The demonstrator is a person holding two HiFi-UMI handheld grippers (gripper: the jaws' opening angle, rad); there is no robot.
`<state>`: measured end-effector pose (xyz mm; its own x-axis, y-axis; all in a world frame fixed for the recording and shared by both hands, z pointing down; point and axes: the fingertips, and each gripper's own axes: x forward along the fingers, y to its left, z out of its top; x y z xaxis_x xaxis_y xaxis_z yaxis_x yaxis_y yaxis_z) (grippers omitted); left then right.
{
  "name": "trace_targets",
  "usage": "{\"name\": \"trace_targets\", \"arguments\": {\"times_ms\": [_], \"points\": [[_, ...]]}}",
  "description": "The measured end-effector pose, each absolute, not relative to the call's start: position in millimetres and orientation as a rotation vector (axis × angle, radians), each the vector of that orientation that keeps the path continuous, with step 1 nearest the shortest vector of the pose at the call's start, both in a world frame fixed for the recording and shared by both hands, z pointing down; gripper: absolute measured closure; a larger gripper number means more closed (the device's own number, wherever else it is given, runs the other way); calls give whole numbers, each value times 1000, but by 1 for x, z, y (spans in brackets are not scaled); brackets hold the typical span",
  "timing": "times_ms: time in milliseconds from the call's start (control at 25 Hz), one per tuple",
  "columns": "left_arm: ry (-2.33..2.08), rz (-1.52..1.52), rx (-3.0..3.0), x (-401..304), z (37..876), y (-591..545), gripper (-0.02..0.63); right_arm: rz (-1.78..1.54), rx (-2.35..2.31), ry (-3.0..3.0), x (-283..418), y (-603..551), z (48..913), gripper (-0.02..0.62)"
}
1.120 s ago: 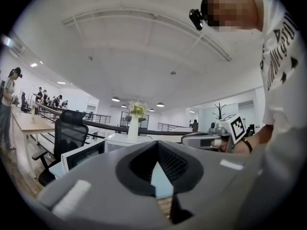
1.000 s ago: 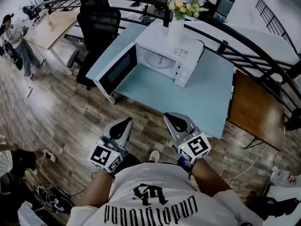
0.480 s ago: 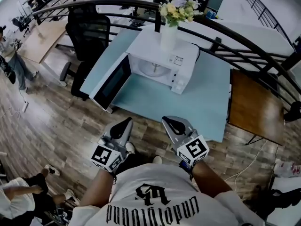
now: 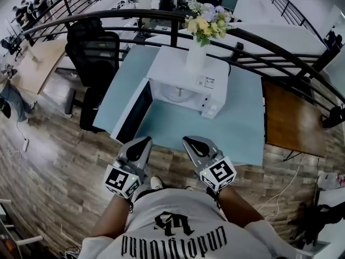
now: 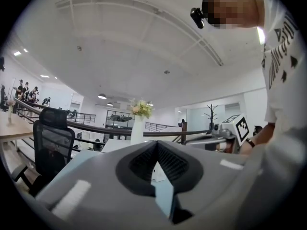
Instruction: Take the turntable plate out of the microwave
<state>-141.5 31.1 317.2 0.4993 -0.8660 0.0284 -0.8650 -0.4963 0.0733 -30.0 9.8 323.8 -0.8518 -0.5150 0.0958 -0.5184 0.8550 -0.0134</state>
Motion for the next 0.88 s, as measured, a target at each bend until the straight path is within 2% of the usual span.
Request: {"name": "trace_targets", "arguments": {"times_ms": [360,880], "points": [[-1420,1,2698,-183,320,-2,557,107,930,-2892,-74,-12,329,595],[-1406,45,2672,-160,342,-66,557,187,964,-2864,-44,-79,353,595]]}}
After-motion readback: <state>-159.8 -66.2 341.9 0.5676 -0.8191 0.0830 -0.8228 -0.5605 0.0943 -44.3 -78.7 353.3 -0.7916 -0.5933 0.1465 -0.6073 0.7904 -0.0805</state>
